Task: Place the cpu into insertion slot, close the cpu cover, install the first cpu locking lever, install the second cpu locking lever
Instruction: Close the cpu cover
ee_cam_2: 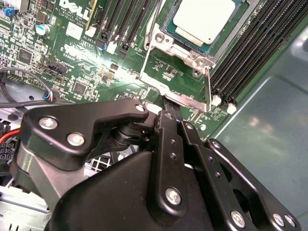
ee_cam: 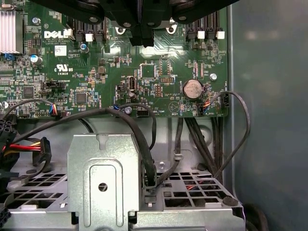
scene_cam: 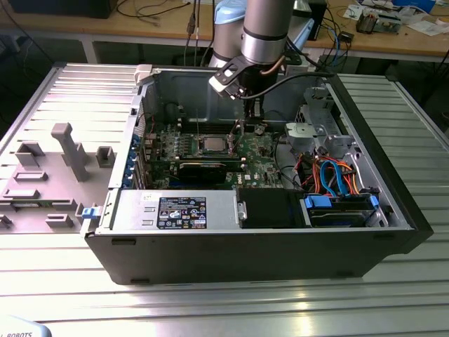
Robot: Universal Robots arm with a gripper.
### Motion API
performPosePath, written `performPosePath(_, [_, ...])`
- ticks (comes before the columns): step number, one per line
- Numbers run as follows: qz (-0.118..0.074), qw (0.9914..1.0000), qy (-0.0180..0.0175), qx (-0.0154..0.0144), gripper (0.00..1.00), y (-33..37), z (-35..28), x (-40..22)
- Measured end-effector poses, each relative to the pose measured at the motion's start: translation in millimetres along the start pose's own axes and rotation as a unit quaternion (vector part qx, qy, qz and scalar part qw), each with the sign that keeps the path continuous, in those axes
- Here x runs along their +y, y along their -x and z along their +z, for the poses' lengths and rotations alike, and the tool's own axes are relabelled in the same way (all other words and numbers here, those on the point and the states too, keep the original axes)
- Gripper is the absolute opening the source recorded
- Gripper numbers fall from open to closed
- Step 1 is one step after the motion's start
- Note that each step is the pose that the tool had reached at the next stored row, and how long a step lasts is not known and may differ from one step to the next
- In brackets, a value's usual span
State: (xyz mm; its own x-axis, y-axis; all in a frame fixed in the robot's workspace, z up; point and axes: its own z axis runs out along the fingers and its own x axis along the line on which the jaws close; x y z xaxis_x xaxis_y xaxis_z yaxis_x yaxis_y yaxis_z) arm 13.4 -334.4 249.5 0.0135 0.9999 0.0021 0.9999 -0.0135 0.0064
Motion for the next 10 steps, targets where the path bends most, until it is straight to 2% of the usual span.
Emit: performPosePath(10, [0.000,1.00000,0.0000,0.0000,0.11,0.0,1.0,-1.6])
